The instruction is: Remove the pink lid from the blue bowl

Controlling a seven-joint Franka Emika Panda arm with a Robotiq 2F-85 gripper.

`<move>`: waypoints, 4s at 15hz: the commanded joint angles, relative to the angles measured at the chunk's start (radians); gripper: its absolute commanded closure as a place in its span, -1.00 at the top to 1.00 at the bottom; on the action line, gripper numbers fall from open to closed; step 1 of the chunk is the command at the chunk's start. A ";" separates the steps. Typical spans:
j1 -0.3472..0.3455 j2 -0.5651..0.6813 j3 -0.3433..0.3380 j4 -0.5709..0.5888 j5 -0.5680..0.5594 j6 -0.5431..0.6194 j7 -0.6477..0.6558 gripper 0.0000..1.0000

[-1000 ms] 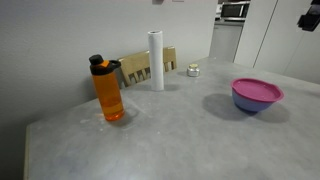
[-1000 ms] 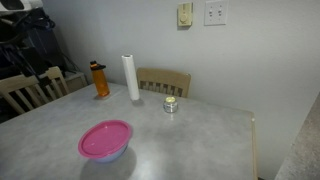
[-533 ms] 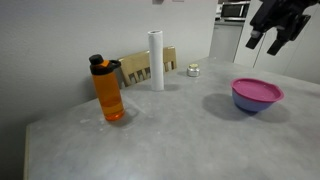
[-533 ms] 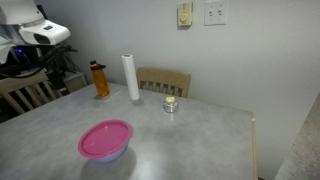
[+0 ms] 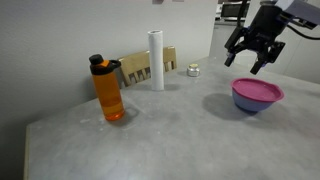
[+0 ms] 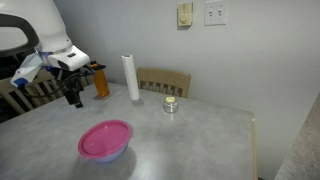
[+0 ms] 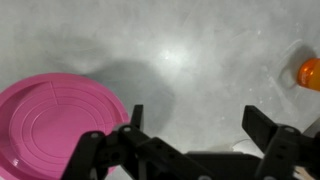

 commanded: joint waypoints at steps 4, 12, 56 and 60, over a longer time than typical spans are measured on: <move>-0.020 0.008 0.022 0.007 -0.002 -0.001 0.001 1.00; -0.018 0.201 -0.007 0.132 -0.590 -0.113 0.510 1.00; 0.014 0.468 -0.077 0.466 -0.483 -0.444 0.478 1.00; 0.014 0.504 -0.075 0.499 -0.477 -0.454 0.472 1.00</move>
